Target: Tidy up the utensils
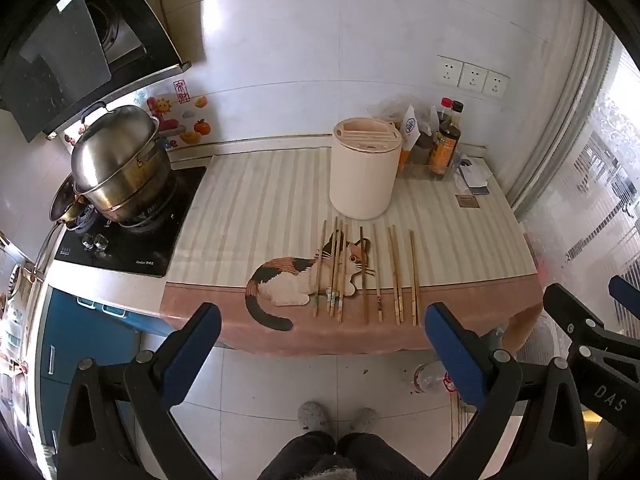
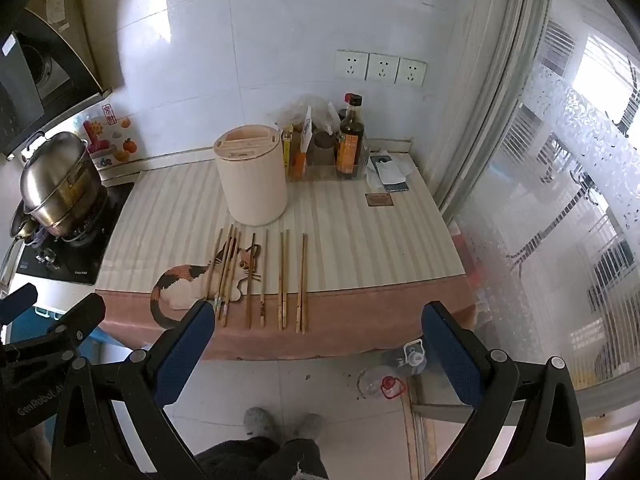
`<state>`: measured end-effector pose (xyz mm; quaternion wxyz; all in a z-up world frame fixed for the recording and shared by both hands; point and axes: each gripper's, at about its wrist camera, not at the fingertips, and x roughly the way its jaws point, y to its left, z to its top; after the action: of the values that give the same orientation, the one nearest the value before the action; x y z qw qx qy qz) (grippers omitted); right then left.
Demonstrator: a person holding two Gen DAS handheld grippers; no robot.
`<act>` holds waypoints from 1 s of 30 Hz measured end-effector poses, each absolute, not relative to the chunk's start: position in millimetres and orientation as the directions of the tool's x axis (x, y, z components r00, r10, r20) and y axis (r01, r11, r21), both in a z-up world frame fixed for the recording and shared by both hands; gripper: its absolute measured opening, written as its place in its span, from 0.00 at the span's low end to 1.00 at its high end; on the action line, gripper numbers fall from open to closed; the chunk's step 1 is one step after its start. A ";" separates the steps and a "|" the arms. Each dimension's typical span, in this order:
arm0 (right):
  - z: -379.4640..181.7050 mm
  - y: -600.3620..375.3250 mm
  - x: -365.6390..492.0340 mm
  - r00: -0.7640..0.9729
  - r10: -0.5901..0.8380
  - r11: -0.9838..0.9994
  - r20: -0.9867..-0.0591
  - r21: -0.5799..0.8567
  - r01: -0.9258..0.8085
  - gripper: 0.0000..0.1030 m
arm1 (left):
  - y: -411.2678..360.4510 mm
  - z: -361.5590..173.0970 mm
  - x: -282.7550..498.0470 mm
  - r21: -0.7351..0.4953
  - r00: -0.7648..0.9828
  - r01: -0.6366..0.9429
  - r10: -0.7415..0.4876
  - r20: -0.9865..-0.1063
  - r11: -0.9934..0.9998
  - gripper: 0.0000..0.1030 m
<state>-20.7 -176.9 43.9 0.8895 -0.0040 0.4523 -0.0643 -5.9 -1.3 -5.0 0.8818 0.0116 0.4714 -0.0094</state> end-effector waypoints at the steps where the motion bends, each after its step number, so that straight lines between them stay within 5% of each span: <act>1: 45.0 -177.5 -22.4 0.583 -0.119 0.992 -0.804 -0.066 0.111 1.00 | -2.9 -3.6 -3.3 0.013 0.552 0.027 -0.004 -0.834 1.000 1.00; 30: 57.4 -185.7 -28.8 0.595 -0.124 0.991 -0.794 -0.072 0.112 1.00 | -12.2 7.3 -7.2 0.016 0.568 0.035 -0.007 -0.823 0.999 1.00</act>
<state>-28.8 -185.7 57.4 0.8930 -0.0071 0.4452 -0.0660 -7.2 -12.2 7.3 0.8853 0.0150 0.4647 -0.0117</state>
